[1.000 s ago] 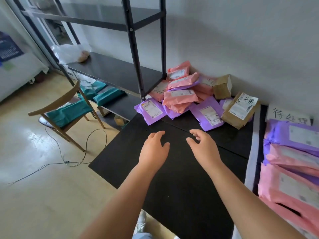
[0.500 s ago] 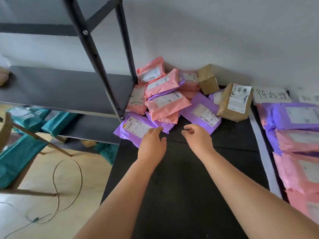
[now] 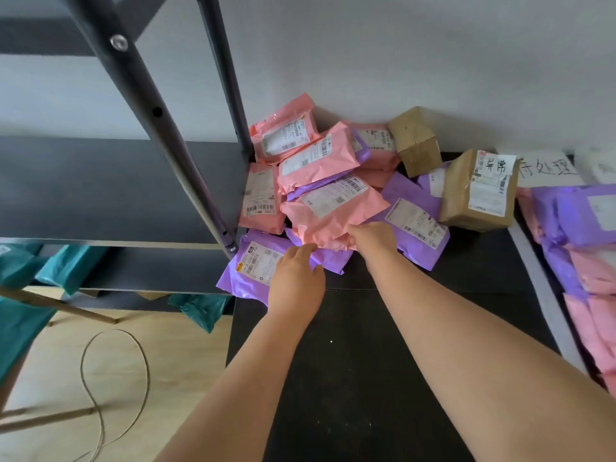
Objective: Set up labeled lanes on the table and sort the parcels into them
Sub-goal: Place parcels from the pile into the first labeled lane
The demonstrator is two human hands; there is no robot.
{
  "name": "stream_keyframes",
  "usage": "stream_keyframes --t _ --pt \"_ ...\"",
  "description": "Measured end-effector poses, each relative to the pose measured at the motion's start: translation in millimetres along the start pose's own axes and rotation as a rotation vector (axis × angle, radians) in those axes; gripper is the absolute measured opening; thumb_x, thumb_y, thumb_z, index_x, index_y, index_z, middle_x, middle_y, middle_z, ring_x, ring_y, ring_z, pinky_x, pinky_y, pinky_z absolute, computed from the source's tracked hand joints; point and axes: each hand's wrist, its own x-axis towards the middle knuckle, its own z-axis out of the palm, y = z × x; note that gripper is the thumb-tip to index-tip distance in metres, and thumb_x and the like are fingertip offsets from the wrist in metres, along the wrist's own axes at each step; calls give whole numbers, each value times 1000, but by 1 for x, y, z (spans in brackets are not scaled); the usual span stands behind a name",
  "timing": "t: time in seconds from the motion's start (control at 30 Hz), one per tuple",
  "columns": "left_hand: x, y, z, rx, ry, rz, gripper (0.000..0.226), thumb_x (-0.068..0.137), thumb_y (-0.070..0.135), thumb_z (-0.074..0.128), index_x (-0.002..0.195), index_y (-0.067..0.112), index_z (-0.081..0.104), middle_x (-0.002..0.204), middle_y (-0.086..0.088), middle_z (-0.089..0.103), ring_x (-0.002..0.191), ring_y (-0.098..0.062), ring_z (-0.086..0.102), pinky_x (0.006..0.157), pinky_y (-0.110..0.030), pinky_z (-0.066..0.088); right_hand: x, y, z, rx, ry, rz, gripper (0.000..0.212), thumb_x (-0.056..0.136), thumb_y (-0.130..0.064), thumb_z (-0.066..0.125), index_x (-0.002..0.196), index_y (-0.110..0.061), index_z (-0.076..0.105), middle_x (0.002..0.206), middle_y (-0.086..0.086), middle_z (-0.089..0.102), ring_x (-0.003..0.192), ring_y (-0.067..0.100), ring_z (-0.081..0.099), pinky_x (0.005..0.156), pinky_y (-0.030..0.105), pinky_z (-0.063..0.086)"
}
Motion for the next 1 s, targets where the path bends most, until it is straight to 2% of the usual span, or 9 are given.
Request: stream_keyframes --t 0.13,0.27,0.33,0.43,0.53,0.63,0.7,0.87,1.0 --pt "4 -3 -2 -26 5 -3 44 97 13 51 140 23 50 142 0 48 128 -20 46 93 -32 44 1 -10 9 93 -19 34 23 90 -15 67 107 0 69 73 3 61 61 16 59 57 20 49" --pt "-3 -2 -1 -84 33 -31 43 98 13 50 139 24 51 141 2 49 127 -17 46 92 -28 41 0 -15 15 101 0 42 23 92 -7 62 113 2 66 71 2 57 58 14 54 53 19 45" --pt "-8 -1 0 -121 40 -41 42 98 13 50 138 26 52 140 3 50 127 -16 46 93 -27 40 0 -19 16 93 28 21 25 93 -9 60 115 0 66 77 4 60 64 17 58 55 21 45" --pt "-16 0 2 -147 40 -52 41 98 14 50 137 26 53 140 5 50 127 -14 47 95 -27 41 -8 -21 10 -126 147 -68 26 94 -17 57 117 -9 65 104 11 69 96 30 66 77 34 52" --pt "-23 6 2 -161 47 -68 38 99 16 50 136 25 54 139 4 51 125 -14 49 96 -27 42 -24 -18 -7 -231 207 -202 26 92 -14 54 114 -17 68 111 4 69 101 29 64 87 47 54" --pt "-34 18 3 -175 55 -71 38 99 16 51 136 25 54 137 2 52 120 -13 52 88 -21 40 -37 -14 -30 -320 249 -309 24 95 -11 49 102 -23 69 102 -4 63 93 22 58 79 37 49" --pt "-44 28 2 -184 71 -73 37 99 17 52 135 25 54 136 3 53 112 -11 54 84 -19 37 -47 -14 -47 -324 288 -368 23 97 -9 46 84 -23 57 92 -2 55 87 20 50 69 33 40" --pt "-77 60 0 -233 127 -90 35 99 18 52 132 25 56 130 2 57 93 -7 51 80 -24 46 -80 -3 -93 -307 280 -491 14 103 -16 45 95 -17 57 92 -2 54 96 21 58 85 39 50" --pt "-103 87 10 -307 156 -120 34 99 18 52 132 24 56 118 6 62 91 -8 54 69 -22 46 -114 14 -140 -196 189 -571 15 103 -15 47 96 -15 60 89 -4 57 91 16 57 70 26 43"
